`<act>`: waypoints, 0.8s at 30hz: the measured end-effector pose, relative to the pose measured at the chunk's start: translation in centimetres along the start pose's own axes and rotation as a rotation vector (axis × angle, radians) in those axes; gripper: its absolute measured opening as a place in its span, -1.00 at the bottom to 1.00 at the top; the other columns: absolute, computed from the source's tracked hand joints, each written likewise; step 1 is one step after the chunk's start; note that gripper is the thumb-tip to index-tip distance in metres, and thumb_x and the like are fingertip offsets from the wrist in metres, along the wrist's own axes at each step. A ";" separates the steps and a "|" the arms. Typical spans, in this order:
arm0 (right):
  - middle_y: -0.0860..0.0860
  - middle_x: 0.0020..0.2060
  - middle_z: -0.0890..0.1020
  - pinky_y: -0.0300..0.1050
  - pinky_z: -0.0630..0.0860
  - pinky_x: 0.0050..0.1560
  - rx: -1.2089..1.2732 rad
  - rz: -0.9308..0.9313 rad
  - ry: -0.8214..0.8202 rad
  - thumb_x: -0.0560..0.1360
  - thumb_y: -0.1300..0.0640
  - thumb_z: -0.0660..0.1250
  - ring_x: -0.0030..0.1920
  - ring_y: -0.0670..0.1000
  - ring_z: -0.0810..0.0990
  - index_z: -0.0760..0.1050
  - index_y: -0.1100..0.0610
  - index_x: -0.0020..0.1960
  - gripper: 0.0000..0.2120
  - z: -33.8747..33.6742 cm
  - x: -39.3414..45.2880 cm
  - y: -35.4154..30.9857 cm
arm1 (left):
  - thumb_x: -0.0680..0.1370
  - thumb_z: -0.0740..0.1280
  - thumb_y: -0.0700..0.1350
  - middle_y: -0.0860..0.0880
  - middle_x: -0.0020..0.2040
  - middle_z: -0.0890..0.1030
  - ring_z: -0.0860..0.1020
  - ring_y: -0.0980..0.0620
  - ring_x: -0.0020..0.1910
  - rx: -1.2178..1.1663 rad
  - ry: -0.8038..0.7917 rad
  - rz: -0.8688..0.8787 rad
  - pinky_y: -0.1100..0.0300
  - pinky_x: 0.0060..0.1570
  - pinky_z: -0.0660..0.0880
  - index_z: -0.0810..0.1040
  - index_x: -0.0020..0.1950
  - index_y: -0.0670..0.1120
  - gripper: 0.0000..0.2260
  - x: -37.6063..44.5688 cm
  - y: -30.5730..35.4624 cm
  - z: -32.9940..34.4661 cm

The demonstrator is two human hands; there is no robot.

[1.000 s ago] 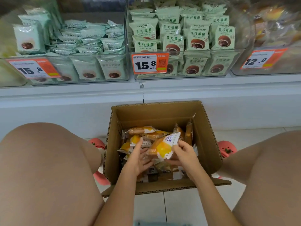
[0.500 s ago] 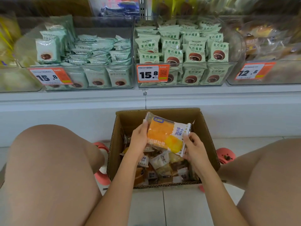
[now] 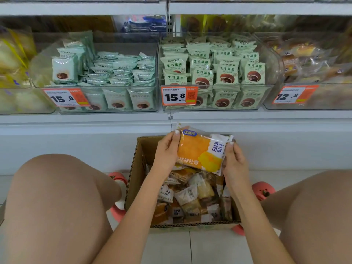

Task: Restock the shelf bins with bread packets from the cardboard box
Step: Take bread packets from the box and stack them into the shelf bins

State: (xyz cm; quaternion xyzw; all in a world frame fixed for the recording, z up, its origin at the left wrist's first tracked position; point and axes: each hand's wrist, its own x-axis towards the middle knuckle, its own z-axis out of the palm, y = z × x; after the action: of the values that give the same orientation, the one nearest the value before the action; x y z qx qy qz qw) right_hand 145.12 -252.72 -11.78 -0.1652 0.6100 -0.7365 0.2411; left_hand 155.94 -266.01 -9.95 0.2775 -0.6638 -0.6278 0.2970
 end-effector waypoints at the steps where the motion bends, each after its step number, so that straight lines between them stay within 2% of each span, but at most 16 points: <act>1: -0.04 -0.14 0.69 -0.13 0.57 -0.17 -0.007 -0.015 0.032 0.61 0.01 0.10 -0.13 -0.05 0.63 0.57 -0.03 0.00 -0.74 0.3 -0.2 0.0 | 0.67 0.03 0.02 -0.07 -0.06 0.66 0.59 0.01 -0.12 -0.015 0.016 -0.020 0.08 -0.09 0.53 0.58 0.16 0.13 -0.67 -0.3 -0.1 0.1; 3: 0.00 -0.21 0.67 -0.11 0.52 -0.22 -0.010 -0.031 0.077 0.59 -0.05 0.12 -0.19 0.00 0.60 0.59 -0.03 -0.09 -0.72 0.6 -0.5 0.1 | 0.67 -0.01 0.01 0.00 -0.04 0.67 0.62 0.09 -0.10 -0.057 0.027 -0.059 0.17 -0.08 0.56 0.56 0.20 0.10 -0.65 -0.6 -0.1 0.3; 5: 0.00 -0.26 0.65 -0.13 0.50 -0.25 0.020 -0.023 0.128 0.59 -0.04 0.14 -0.25 -0.02 0.60 0.58 0.00 -0.13 -0.71 0.5 -0.5 0.1 | 0.68 -0.02 -0.02 0.04 -0.09 0.66 0.62 0.19 -0.16 -0.101 0.028 -0.098 0.31 -0.14 0.56 0.54 0.24 0.06 -0.65 -0.6 0.3 0.5; 8: 0.03 -0.22 0.66 -0.08 0.53 -0.18 0.051 -0.025 0.238 0.61 0.06 0.16 -0.20 0.00 0.62 0.58 0.11 -0.11 -0.73 0.3 -0.3 0.1 | 0.68 0.02 -0.02 -0.04 -0.15 0.66 0.63 0.12 -0.19 -0.141 0.037 -0.095 0.21 -0.10 0.57 0.53 0.20 0.14 -0.69 -0.6 0.4 1.0; 10: -0.01 -0.28 0.65 -0.08 0.51 -0.21 0.013 -0.035 0.264 0.62 0.07 0.15 -0.24 -0.03 0.61 0.56 0.20 -0.11 -0.70 0.4 -0.1 0.0 | 0.67 0.03 0.02 -0.10 -0.18 0.64 0.62 0.04 -0.18 -0.138 0.046 -0.082 0.17 -0.10 0.55 0.51 0.17 0.22 -0.72 -0.8 0.6 1.2; 12: -0.07 -0.28 0.67 -0.15 0.52 -0.24 -0.057 -0.059 0.194 0.62 0.10 0.14 -0.26 -0.12 0.63 0.56 0.14 -0.08 -0.74 0.5 0.2 -1.2 | 0.66 0.03 0.04 -0.18 -0.18 0.55 0.52 -0.06 -0.20 -0.129 0.061 -0.055 0.19 -0.19 0.51 0.51 0.19 0.21 -0.72 -0.4 1.4 1.0; 14: -0.06 -0.10 0.67 -0.22 0.54 -0.18 -0.161 -0.148 0.080 0.60 0.14 0.20 -0.12 -0.18 0.64 0.52 0.05 0.09 -0.85 0.3 0.9 -3.7 | 0.66 0.03 0.05 -0.19 -0.21 0.48 0.45 -0.06 -0.24 -0.072 0.093 -0.002 0.21 -0.29 0.43 0.57 0.10 0.05 -0.68 0.8 2.7 0.5; 16: -0.10 0.10 0.61 -0.31 0.51 0.00 -0.320 -0.267 -0.033 0.51 0.14 0.35 0.06 -0.20 0.58 0.34 -0.05 0.32 -0.58 0.0 2.1 -7.5 | 0.64 0.06 0.06 -0.16 -0.28 0.46 0.43 -0.04 -0.28 -0.016 0.120 0.104 0.21 -0.33 0.37 0.54 -0.02 -0.15 -0.63 2.0 4.4 0.2; 17: -0.15 0.17 0.56 -0.36 0.44 0.10 -0.451 -0.334 -0.115 0.45 0.10 0.42 0.15 -0.22 0.52 0.25 -0.11 0.37 -0.42 0.1 2.8 -9.8 | 0.63 0.08 0.08 -0.11 -0.29 0.49 0.44 -0.01 -0.29 -0.003 0.122 0.174 0.22 -0.32 0.37 0.56 0.00 -0.20 -0.60 2.6 5.3 0.3; 18: -0.20 0.23 0.52 -0.38 0.37 0.17 -0.604 -0.384 -0.221 0.39 0.05 0.49 0.24 -0.24 0.46 0.20 -0.17 0.40 -0.30 0.5 3.4 -12.2 | 0.62 0.09 0.09 -0.04 -0.29 0.51 0.46 0.06 -0.30 0.015 0.119 0.248 0.22 -0.31 0.38 0.60 0.07 -0.16 -0.60 3.1 6.4 0.5; 19: -0.21 0.27 0.49 -0.32 0.35 0.23 -0.763 -0.414 -0.335 0.33 0.01 0.53 0.29 -0.21 0.42 0.17 -0.21 0.41 -0.21 1.2 4.0 -14.4 | 0.63 0.10 0.08 0.05 -0.32 0.51 0.46 0.15 -0.33 0.041 0.109 0.319 0.23 -0.32 0.38 0.61 0.14 -0.08 -0.64 3.6 7.8 0.6; 21: -0.14 0.23 0.52 -0.08 0.42 0.24 -1.056 -0.458 -0.463 0.26 -0.07 0.56 0.28 -0.05 0.47 0.22 -0.17 0.39 -0.19 3.0 5.4 -18.0 | 0.66 0.09 -0.01 0.08 -0.42 0.46 0.42 0.27 -0.42 0.099 0.110 0.451 0.31 -0.39 0.31 0.57 0.20 0.01 -0.71 4.9 10.8 1.4; 22: -0.10 0.14 0.56 -0.05 0.46 0.16 -1.152 -0.471 -0.470 0.26 -0.08 0.55 0.19 0.01 0.52 0.29 -0.11 0.34 -0.26 4.0 6.0 -19.5 | 0.66 0.08 -0.03 0.11 -0.45 0.45 0.40 0.27 -0.44 0.122 0.138 0.510 0.33 -0.41 0.28 0.57 0.17 0.01 -0.71 5.5 12.4 1.9; 24: -0.12 -0.08 0.54 -0.18 0.47 -0.07 -1.193 -0.514 -0.465 0.31 -0.05 0.53 -0.03 -0.02 0.53 0.40 -0.03 0.19 -0.47 5.3 7.2 -22.5 | 0.64 0.08 -0.05 0.17 -0.42 0.45 0.42 0.26 -0.41 0.164 0.212 0.616 0.33 -0.38 0.29 0.57 0.01 0.00 -0.74 6.4 15.9 2.9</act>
State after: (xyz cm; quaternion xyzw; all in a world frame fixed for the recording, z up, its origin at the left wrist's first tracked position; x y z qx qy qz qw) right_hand 138.58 -257.90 10.96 -0.5627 0.7850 -0.2539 0.0513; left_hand 149.57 -267.93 6.14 0.1504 -0.7303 -0.4207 0.5168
